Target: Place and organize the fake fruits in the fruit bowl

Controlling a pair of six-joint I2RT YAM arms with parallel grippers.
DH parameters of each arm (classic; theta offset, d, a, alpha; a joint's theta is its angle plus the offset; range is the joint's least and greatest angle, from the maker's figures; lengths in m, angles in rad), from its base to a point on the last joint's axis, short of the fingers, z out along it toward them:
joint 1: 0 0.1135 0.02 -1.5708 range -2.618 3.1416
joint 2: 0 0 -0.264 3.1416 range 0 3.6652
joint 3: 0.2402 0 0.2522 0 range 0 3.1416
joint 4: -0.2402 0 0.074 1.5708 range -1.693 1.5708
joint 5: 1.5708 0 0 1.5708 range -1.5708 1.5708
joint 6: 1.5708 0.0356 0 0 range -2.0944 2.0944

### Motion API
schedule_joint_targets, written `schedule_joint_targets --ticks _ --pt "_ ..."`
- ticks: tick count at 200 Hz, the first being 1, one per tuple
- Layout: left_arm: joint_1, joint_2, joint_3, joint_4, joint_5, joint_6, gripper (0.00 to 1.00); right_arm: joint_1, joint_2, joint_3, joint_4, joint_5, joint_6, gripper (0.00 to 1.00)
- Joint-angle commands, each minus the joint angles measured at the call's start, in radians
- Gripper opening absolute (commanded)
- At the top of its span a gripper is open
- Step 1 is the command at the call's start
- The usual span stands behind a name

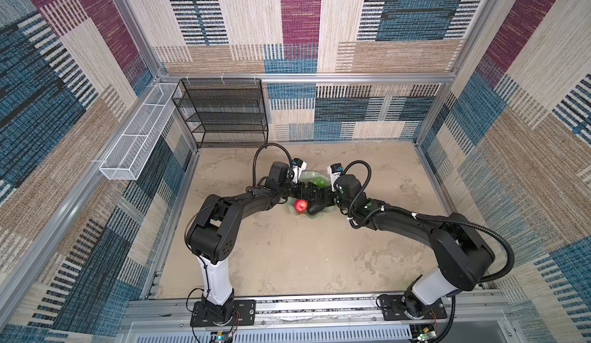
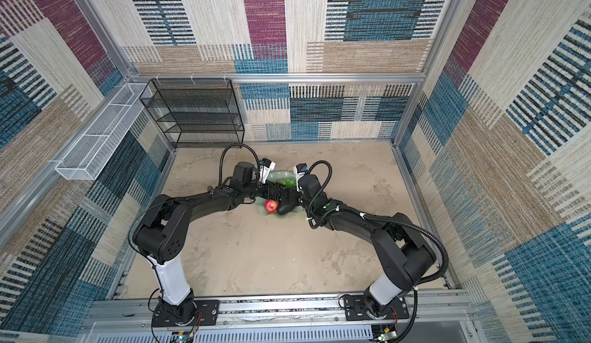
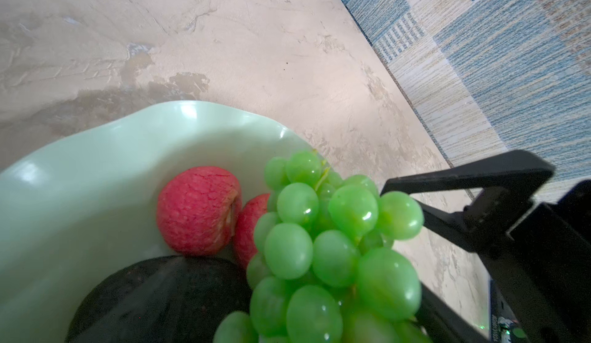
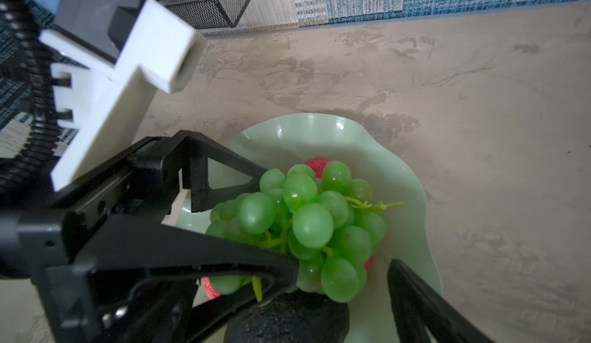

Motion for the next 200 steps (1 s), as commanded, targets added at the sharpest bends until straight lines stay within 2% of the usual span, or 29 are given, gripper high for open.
schedule_joint_targets --ticks 1,36,59,68,84,93,105,113,127,154,180,200 --pt "-0.003 -0.042 -0.008 0.087 -0.069 -0.013 0.99 -0.011 -0.084 -0.018 0.010 -0.024 -0.016 0.96" --pt "0.012 -0.116 -0.084 0.243 -0.219 -0.005 0.99 -0.053 -0.296 -0.084 -0.051 -0.033 -0.029 0.98" --pt "0.023 -0.126 -0.066 0.233 -0.214 0.008 0.99 -0.071 -0.405 -0.120 -0.089 -0.041 -0.029 0.99" --pt "0.038 -0.123 -0.066 0.261 -0.141 -0.021 0.99 -0.075 -0.440 -0.135 -0.097 -0.045 -0.023 1.00" --pt "0.085 -0.081 -0.038 0.370 0.162 -0.157 0.98 -0.084 -0.483 -0.162 -0.111 -0.043 -0.014 1.00" --pt "0.111 -0.037 -0.004 0.442 0.291 -0.264 0.96 -0.088 -0.495 -0.174 -0.117 -0.040 -0.011 1.00" --pt "0.137 0.014 0.026 0.524 0.397 -0.378 0.94 -0.094 -0.510 -0.186 -0.123 -0.037 -0.011 1.00" --pt "0.148 0.029 0.024 0.558 0.410 -0.411 0.93 -0.097 -0.518 -0.193 -0.128 -0.037 -0.010 1.00" --pt "0.151 0.022 0.005 0.534 0.405 -0.385 0.94 -0.100 -0.532 -0.198 -0.137 -0.037 -0.006 1.00" --pt "0.147 -0.015 0.007 0.340 0.394 -0.267 0.94 -0.103 -0.542 -0.200 -0.140 -0.047 -0.013 1.00" --pt "0.145 -0.050 0.014 0.184 0.393 -0.171 0.94 -0.103 -0.488 -0.170 -0.126 -0.069 -0.028 0.99" --pt "0.145 -0.062 0.003 0.153 0.382 -0.149 0.94 -0.103 -0.428 -0.125 -0.106 -0.124 -0.041 0.98"
